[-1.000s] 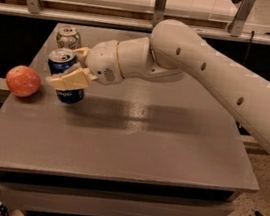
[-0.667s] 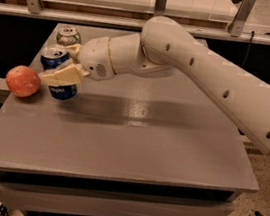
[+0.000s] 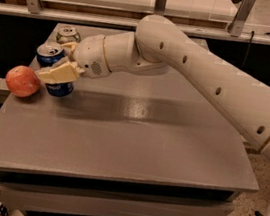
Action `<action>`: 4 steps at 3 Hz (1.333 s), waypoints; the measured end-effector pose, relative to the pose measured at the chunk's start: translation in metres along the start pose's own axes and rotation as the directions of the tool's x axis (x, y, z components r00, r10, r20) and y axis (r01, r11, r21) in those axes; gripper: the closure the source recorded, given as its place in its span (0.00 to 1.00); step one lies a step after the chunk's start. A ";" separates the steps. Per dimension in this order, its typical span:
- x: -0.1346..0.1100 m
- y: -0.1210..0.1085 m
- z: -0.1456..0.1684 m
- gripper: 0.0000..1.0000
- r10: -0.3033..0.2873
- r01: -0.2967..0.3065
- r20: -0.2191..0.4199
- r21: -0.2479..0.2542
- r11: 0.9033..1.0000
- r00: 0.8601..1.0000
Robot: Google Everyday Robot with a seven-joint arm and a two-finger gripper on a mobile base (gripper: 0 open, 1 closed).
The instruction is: Move pepsi can near apple
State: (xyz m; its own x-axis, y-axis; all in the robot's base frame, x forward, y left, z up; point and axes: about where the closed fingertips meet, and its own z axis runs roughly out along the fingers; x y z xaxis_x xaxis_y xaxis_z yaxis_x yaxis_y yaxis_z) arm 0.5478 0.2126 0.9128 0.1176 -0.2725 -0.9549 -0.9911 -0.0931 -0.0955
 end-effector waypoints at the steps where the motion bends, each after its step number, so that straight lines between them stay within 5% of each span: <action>1: -0.001 0.001 0.002 0.65 -0.002 0.002 0.000 -0.004 1.000 1.000; 4: -0.005 0.006 0.008 0.00 -0.007 0.007 0.002 -0.017 1.000 1.000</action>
Offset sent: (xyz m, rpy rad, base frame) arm -0.0013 0.0018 0.0003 0.0000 -0.0004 0.0038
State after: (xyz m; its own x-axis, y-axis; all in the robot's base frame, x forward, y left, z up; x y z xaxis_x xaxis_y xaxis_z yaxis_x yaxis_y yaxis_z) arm 0.5413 0.2213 0.9144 0.1243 -0.2702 -0.9547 -0.9890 -0.1113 -0.0973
